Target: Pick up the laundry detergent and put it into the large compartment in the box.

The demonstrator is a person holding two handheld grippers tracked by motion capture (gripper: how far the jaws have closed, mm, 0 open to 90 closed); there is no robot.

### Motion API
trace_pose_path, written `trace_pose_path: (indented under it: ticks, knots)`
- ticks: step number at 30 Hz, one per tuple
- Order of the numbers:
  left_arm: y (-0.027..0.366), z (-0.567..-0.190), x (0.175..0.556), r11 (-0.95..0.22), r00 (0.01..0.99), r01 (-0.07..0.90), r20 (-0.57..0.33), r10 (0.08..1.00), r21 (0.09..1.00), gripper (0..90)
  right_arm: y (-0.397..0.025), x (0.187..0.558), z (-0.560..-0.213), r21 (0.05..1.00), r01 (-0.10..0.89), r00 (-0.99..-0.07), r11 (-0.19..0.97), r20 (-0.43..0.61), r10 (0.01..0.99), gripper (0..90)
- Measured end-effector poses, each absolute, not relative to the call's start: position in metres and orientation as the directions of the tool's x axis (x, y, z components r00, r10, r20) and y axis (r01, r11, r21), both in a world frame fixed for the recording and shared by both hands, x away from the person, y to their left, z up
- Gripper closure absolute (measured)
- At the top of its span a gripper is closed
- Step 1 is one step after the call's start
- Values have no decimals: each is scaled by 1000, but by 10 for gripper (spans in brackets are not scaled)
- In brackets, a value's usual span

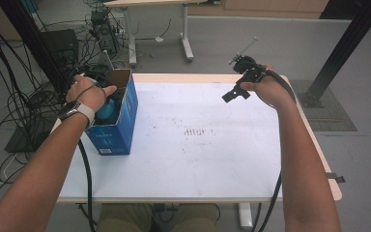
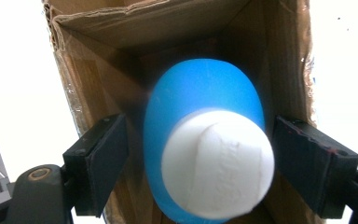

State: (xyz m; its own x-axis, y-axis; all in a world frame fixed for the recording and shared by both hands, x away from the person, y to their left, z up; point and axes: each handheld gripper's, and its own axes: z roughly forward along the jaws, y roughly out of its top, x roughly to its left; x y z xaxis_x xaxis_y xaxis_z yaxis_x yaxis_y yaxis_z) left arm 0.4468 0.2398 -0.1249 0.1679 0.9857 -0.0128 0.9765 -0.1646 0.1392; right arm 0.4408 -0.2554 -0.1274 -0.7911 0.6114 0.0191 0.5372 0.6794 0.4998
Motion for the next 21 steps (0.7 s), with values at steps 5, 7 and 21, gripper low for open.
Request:
trace_pose_path:
  ticks: [5,7,21]
  knots:
    - [235,-120,445,-181,182,973,7,983,141,136,-256,438,-126,500,538,-790,679,17,613,89]
    - [236,-118,444,-185,187,973,-2,982,142,111,-257,437,-126,501,537,-790,679,16,613,89]
    - [236,-86,433,-240,250,951,-25,968,195,52,-259,431,-119,505,540,-783,673,9,622,89]
